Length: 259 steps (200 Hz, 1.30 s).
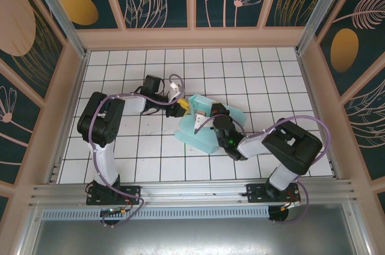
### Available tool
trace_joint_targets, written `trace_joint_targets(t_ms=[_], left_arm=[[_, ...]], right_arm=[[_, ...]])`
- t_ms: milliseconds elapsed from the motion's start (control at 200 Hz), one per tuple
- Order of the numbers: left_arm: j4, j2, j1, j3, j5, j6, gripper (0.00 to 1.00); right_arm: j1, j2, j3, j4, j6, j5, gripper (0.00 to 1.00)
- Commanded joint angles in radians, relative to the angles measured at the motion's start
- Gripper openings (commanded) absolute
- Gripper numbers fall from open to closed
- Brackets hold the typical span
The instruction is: Fold the paper box
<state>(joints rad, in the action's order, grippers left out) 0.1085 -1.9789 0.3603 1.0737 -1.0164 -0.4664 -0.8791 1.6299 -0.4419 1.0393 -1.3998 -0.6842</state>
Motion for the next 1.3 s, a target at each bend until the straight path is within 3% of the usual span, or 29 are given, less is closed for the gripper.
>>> trace_joint_targets(t_ms=[0, 310, 766, 1001, 1291], left_arm=[[-0.081, -0.019, 0.008, 0.036, -0.081, -0.077, 0.39], [-0.131, -0.043, 0.014, 0.073, -0.097, -0.104, 0.39], [-0.052, -0.073, 0.028, 0.095, -0.011, -0.020, 0.35], [-0.066, -0.038, 0.012, 0.049, 0.122, -0.049, 0.39], [-0.032, -0.032, -0.007, 0.029, 0.096, -0.048, 0.44]], right_arm=[[-0.009, -0.018, 0.002, -0.007, 0.040, -0.020, 0.00], [-0.009, -0.017, -0.011, -0.035, 0.056, -0.017, 0.00], [-0.012, -0.017, -0.026, -0.050, 0.070, -0.015, 0.00], [-0.011, -0.034, -0.015, -0.056, 0.085, -0.025, 0.00], [-0.009, -0.047, -0.001, -0.059, 0.093, -0.018, 0.00]])
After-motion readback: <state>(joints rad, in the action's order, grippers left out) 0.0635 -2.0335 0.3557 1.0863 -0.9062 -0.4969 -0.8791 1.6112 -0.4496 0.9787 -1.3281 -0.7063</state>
